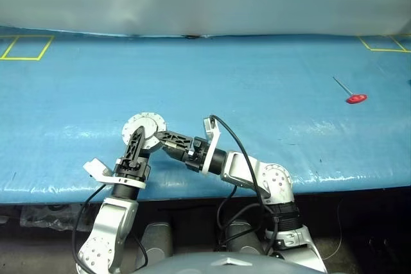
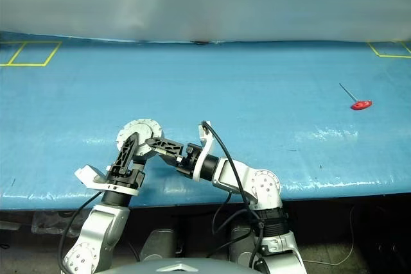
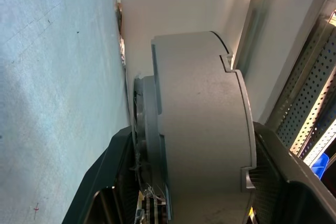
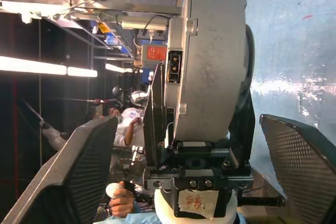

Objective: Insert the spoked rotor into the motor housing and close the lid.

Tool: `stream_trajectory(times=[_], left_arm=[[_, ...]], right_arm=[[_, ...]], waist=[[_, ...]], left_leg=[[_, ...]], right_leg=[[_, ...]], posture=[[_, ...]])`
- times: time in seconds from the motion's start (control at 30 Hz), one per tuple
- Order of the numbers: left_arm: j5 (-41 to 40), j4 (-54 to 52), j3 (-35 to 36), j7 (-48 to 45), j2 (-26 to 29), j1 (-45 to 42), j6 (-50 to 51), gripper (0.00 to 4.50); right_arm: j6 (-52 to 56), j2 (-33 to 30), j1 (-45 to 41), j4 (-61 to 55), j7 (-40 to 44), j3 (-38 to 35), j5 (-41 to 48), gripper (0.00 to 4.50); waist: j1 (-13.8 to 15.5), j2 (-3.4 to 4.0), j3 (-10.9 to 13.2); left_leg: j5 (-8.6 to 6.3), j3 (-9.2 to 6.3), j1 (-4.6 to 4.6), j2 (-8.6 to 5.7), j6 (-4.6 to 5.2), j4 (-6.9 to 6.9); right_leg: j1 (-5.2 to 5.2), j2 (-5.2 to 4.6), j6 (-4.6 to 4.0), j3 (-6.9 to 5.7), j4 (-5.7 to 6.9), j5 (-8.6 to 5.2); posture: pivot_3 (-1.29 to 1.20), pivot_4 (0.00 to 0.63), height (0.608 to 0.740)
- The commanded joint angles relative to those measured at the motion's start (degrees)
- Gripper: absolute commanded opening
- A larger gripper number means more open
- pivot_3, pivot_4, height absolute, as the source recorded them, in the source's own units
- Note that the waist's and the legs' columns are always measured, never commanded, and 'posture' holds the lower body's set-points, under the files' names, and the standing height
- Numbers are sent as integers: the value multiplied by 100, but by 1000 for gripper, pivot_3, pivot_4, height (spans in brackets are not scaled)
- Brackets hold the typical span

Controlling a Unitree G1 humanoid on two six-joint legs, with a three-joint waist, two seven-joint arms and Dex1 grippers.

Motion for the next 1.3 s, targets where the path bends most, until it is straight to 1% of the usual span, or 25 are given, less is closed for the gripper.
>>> stream_trajectory(times=[0.03, 0.07, 0.17, 0.3, 0.4, 0.47, 0.53, 0.6, 0.8, 1.03, 1.2, 1.3], left_arm=[[71, -214, 71, 43, -33, -298, -140, 2428], [78, -191, 117, 103, -2, -369, -170, 2428], [118, -73, 255, 291, 91, -623, -246, 2428], [203, 303, 542, 650, 252, -1128, -376, 2428], [212, 658, 768, 693, 405, -1548, -391, 2428], [357, 1033, 930, 760, 581, -1955, -417, 2428], [515, 1320, 1079, 794, 704, -2249, -456, 2428], [651, 1540, 1223, 803, 794, -2458, -483, 2428], [1234, 2597, 1743, 775, 1382, -3290, -612, 2428], [1913, 3980, 2098, 458, 1952, -4286, -590, 2428], [2346, 4713, 2198, 183, 2113, -4869, -524, 2428], [2715, 5373, 2144, 8, 2180, -5348, -534, 2428]], right_arm=[[-262, -565, 92, -764, 832, 201, -1183, 4500], [-476, -753, 138, -962, 1188, 339, -1658, 4500], [-1116, -1008, 347, -1283, 2049, 566, -2590, 4500], [-2763, -1158, 687, -1699, 2990, 1023, -4389, 4500], [-3672, -1271, 830, -1642, 3233, 1353, -5530, 4500], [-4209, -1410, 887, -1460, 3343, 1631, -6326, 4500], [-4520, -1456, 943, -1318, 3409, 1783, -6797, 4500], [-4689, -1423, 1014, -1212, 3465, 1839, -7042, 4500], [-5032, -1324, 1201, -971, 3446, 1850, -7629, 4500], [-5194, -1232, 1221, -802, 3496, 1786, -7952, 4500], [-5173, -1148, 1234, -778, 3529, 1760, -8052, 4500], [-5178, -1107, 1256, -748, 3520, 1791, -8158, 4500]], waist=[[27, 0, 0], [44, 1, 0], [50, -1, -1], [77, -2, -1], [80, -6, 0], [84, -8, 0], [85, -14, 0], [84, -17, 0], [86, -31, 4], [102, -43, 4], [108, -50, 4], [110, -55, 6]], left_leg=[[0, 0, 0, 0, 0, 0], [0, -2, -1, -3, 0, 3], [0, -5, -2, -6, 0, 10], [0, -12, 0, -5, 0, 12], [1, -13, 0, -5, 0, 15], [1, -14, 0, -6, -1, 20], [1, -14, 0, -6, -2, 27], [1, -13, 0, -6, -2, 30], [3, -13, 0, -7, -4, 32], [4, -12, 0, -7, -7, 33], [5, -11, 0, -9, -7, 35], [5, -12, 0, -10, -8, 35]], right_leg=[[0, 0, 0, 0, 0, 0], [1, 0, 0, 0, 0, 0], [4, 1, 2, 3, 1, 0], [5, 9, 3, 3, 3, 0], [8, 12, 6, 5, 2, 2], [10, 12, 8, 5, 2, 3], [12, 13, 11, 4, 4, 4], [16, 12, 14, 6, 3, 7], [17, 13, 16, 7, 3, 13], [18, 12, 19, 6, 3, 18], [22, 10, 19, 7, 0, 26], [23, 9, 9, 5, 1, 37]], posture=[[0, 150, 740], [0, 150, 740], [0, 150, 740], [0, 150, 740], [0, 150, 740], [0, 150, 740], [0, 150, 740], [0, 150, 740], [0, 150, 740], [0, 150, 740], [0, 150, 740], [0, 150, 740]])
